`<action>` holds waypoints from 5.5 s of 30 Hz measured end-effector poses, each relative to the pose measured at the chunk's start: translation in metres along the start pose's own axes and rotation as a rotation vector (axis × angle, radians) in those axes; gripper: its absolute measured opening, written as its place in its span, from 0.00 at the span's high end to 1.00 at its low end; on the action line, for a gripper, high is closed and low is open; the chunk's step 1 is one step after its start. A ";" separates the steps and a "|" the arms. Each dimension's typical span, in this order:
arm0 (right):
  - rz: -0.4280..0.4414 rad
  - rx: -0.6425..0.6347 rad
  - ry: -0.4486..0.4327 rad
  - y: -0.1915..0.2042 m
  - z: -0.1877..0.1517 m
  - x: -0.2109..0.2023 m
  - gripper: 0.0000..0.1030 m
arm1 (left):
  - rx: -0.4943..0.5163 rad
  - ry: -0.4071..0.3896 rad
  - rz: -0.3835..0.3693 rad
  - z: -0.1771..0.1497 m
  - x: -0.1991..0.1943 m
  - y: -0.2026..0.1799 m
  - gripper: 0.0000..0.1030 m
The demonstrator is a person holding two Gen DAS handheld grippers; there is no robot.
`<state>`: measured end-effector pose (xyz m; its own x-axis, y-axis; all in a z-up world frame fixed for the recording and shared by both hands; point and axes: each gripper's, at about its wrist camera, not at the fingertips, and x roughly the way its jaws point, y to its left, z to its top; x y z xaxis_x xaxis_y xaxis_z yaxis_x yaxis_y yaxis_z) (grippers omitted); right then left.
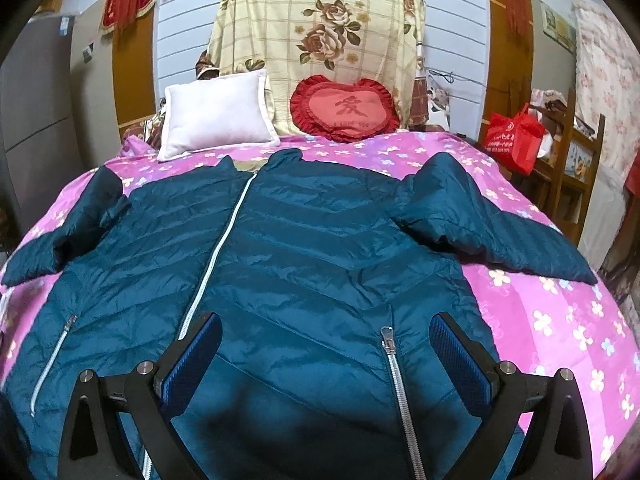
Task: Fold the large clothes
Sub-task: 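Grasp the sleeve edge nearest the left tool and lift it, then fold the held sleeve and side panel across the jacket body with the left tool, then open the left tool to release the folded side onto the jacket, then grasp the other sleeve and side panel with the right tool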
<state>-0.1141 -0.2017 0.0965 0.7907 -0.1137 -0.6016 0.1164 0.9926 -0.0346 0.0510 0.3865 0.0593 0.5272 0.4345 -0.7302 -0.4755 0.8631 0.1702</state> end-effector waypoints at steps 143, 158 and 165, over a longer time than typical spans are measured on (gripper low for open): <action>0.096 0.065 0.145 -0.037 0.085 0.156 0.00 | 0.060 0.109 -0.475 -0.053 -0.083 -0.271 0.20; -0.479 0.579 0.158 -0.417 0.032 0.100 0.00 | 0.195 0.009 -0.557 -0.063 -0.128 -0.293 0.20; -0.310 0.635 0.261 -0.467 0.003 0.132 0.01 | 0.209 0.005 -0.541 -0.065 -0.126 -0.296 0.20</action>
<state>-0.0626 -0.6801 0.0354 0.5063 -0.2920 -0.8114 0.6976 0.6919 0.1863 0.0794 0.0599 0.0577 0.6532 -0.0834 -0.7525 0.0102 0.9948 -0.1014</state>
